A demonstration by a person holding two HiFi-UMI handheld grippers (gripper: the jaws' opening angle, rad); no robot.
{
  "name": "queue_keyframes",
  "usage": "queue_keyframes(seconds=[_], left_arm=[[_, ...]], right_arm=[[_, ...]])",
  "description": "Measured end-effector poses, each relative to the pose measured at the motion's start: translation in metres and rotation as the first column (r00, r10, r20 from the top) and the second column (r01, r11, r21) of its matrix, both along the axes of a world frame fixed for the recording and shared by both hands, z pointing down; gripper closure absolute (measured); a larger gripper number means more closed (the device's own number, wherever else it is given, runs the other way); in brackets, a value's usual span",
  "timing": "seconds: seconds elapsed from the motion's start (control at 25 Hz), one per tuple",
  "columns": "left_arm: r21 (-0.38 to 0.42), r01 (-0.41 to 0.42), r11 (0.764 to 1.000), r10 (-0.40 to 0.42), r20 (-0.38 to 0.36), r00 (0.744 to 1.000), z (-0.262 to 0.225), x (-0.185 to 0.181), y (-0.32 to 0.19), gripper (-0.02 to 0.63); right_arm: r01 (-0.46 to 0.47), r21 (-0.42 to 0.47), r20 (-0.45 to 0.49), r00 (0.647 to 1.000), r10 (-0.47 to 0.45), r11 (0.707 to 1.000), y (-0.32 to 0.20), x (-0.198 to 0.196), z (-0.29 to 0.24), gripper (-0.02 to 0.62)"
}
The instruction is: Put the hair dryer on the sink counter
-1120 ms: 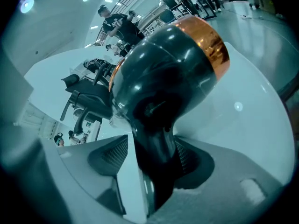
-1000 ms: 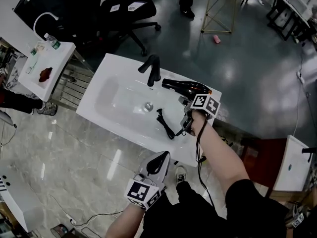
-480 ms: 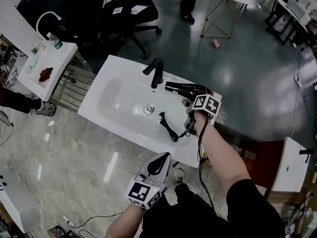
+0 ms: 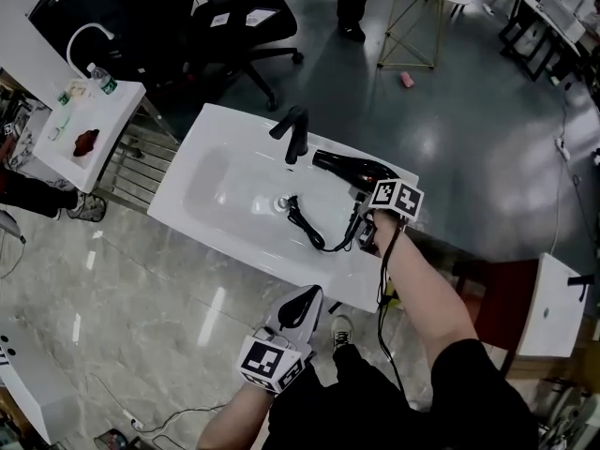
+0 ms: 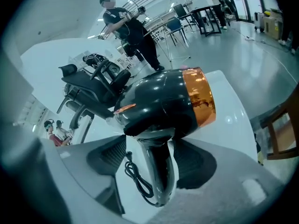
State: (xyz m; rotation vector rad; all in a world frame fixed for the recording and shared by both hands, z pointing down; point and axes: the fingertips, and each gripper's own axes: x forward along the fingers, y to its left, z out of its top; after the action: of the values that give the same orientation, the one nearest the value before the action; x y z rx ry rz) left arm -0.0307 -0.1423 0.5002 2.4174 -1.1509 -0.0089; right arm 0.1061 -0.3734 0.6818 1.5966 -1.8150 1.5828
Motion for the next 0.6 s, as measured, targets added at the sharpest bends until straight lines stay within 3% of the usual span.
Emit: queue_keyframes(seconds=[0.36,0.6], left_arm=[[-0.007,-0.015,1.0,0.015,0.004,1.0,0.002,0.012,0.004,0.603],[0.003,0.011,1.0,-0.011,0.015,1.0,-0.003,0.011,0.001,0.603]], right_arm=[[-0.001,0.022,0.025,1.0,0.0,1.0,0.013,0.011,-0.007,0.276],[0.005,0.076,0.09,0.996,-0.012,0.997,0.029,0.019,-0.034,0.277]])
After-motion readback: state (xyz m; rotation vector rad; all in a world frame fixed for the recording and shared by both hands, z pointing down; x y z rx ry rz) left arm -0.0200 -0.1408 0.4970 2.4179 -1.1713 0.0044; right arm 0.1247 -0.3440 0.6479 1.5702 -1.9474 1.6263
